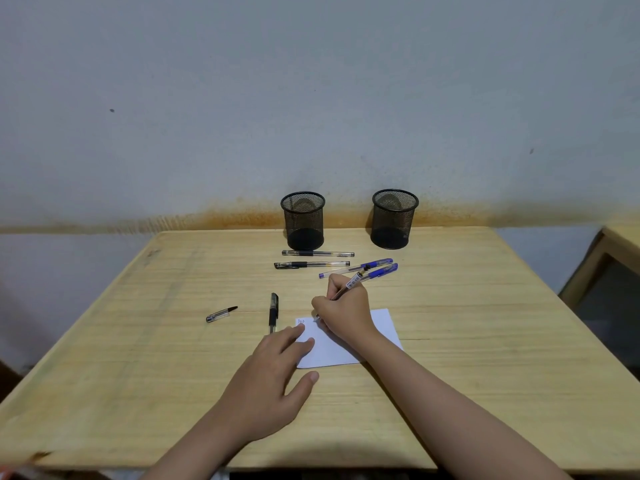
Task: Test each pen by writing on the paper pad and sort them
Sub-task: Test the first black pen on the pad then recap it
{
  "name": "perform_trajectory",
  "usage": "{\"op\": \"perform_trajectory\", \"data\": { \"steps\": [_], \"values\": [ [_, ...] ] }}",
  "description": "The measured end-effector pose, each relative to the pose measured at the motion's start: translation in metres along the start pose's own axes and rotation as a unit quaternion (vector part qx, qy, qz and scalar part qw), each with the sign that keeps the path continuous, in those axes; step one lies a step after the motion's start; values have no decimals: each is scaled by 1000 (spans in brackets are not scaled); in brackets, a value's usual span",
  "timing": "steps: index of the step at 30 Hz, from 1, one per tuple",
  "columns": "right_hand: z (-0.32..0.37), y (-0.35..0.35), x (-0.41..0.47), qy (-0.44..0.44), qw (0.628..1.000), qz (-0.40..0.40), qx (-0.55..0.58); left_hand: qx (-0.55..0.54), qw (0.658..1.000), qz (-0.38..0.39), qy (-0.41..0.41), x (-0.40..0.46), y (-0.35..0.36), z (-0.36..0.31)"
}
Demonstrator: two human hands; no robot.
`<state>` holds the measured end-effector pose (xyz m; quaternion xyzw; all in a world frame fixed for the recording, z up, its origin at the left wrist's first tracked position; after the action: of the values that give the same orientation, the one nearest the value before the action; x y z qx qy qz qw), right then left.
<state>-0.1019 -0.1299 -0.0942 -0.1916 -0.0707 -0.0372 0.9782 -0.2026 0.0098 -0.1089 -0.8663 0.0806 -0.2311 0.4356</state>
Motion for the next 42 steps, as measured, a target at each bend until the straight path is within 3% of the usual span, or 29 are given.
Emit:
{"op": "perform_trajectory", "data": {
  "steps": [6, 9, 14, 18, 21, 23, 26, 32, 42],
  "values": [
    [-3, 0, 1, 22, 1000, -12, 8, -15, 1000, 7, -14, 1, -1, 1],
    [-4, -4, 1, 44, 996, -19, 69, -77, 996, 25, -40, 4, -5, 2],
    [-3, -5, -2, 91, 968, -9, 234, -189, 975, -86, -73, 12, -34, 10],
    [7, -10, -9, 74, 977, -18, 198, -84, 966, -210, -128, 17, -65, 56],
    [21, -14, -11, 37, 983, -5, 182, 13, 959, -190, -208, 15, -75, 91],
    [31, -17, -13, 22, 983, 13, 182, 21, 954, -188, -231, 13, -77, 101],
    [41, -20, -19, 21, 973, 55, 222, -17, 952, -202, -229, 16, -80, 96],
    [50, -33, -25, -29, 970, 91, 225, -257, 928, -196, -183, 34, -85, 45],
    [60, -60, -32, -99, 981, 73, 148, -321, 932, -144, -85, 62, -82, -12]
  ]
}}
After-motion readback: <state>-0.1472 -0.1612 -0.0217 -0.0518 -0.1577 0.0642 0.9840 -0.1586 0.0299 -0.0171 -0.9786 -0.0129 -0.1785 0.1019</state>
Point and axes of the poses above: each hand's wrist, its own x-axis towards the middle knuckle, its own y-axis out of the palm, z = x × y, the point moved 4 cm from there along x, towards the middle knuckle, and after that the axes turned 7 degrees about -x, right-handed, at the moved point
